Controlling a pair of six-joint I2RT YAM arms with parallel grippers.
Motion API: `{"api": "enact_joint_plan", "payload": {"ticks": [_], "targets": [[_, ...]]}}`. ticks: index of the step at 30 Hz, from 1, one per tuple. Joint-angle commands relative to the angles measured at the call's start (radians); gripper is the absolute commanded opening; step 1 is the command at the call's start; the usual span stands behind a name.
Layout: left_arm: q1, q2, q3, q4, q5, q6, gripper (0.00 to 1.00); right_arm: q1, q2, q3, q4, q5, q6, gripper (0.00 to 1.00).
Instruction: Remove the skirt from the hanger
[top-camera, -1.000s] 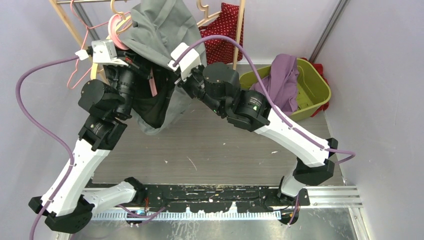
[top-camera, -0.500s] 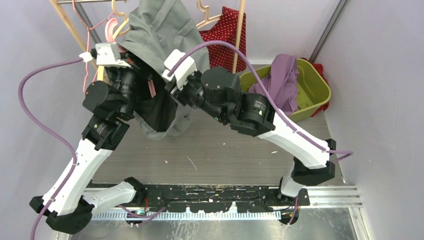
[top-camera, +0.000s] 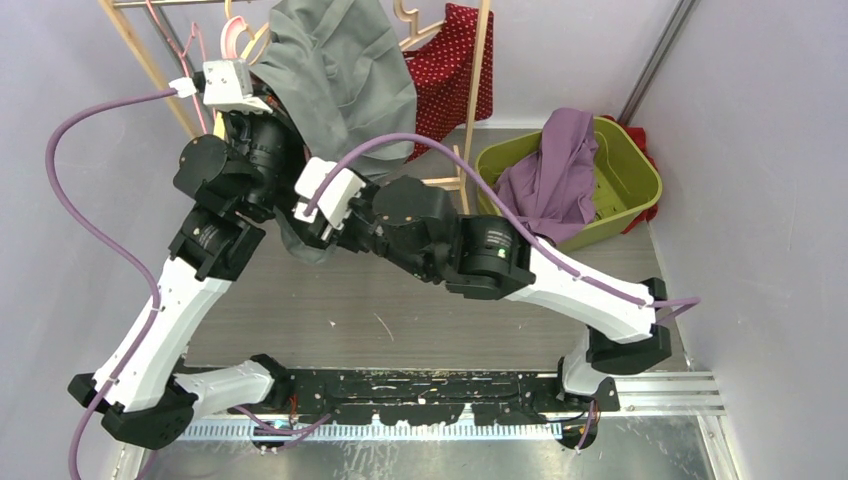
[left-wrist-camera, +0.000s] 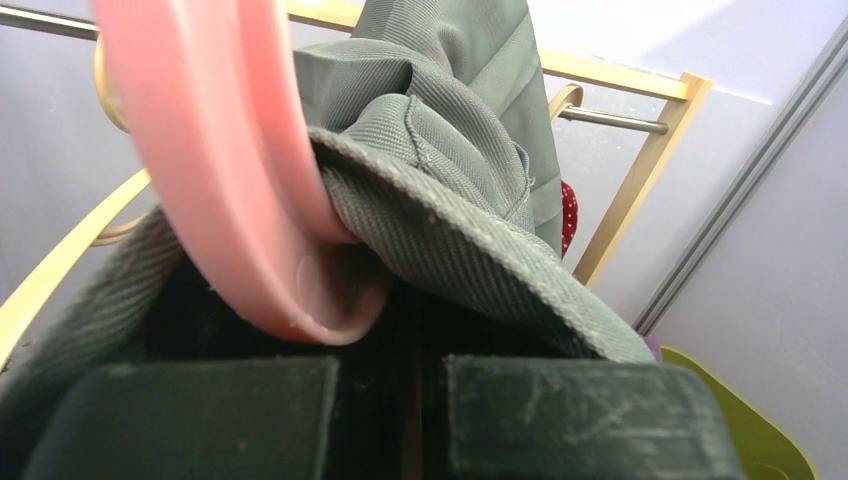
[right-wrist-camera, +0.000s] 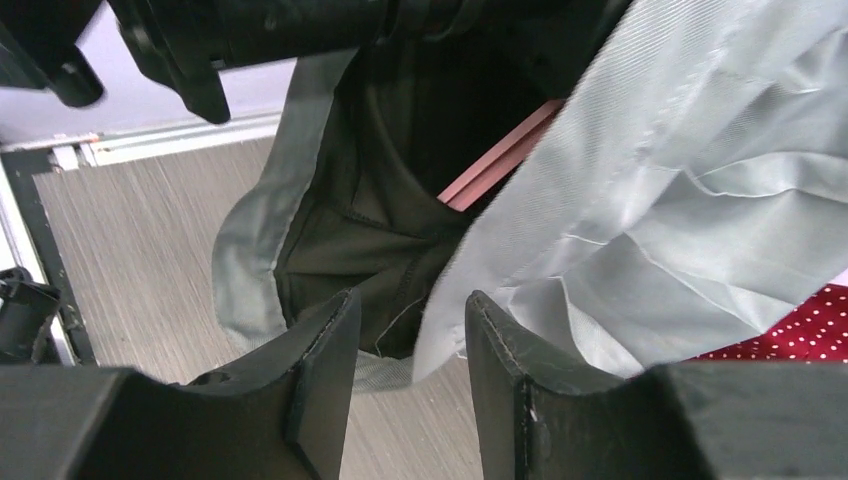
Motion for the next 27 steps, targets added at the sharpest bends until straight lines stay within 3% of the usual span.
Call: {"api": "enact_joint_plan", "payload": {"ticks": [1,14,15,20,27], "targets": [[0.008,-0.014,0.056,0.013,0.001,-0.041,0.00,0.003,0.036,-0.015,0.114,0.006,-0.007,0.48],[0.008,-0.045,0.043,-0.009,0.020,-0.058,0.00,-0.021,0.172,0.077,0.187,0.017,-0.081,0.43],[0.009,-0.049,0.042,-0.012,0.019,-0.060,0.00,-0.032,0.175,0.070,0.203,0.017,-0.080,0.41],[0.009,-0.062,0.047,-0.013,0.013,-0.064,0.00,-0.085,0.170,0.025,0.218,0.003,-0.024,0.04],[0.009,-0.052,0.086,0.004,-0.009,-0.039,0.00,-0.128,0.046,-0.226,0.306,-0.122,0.149,0.01]]}}
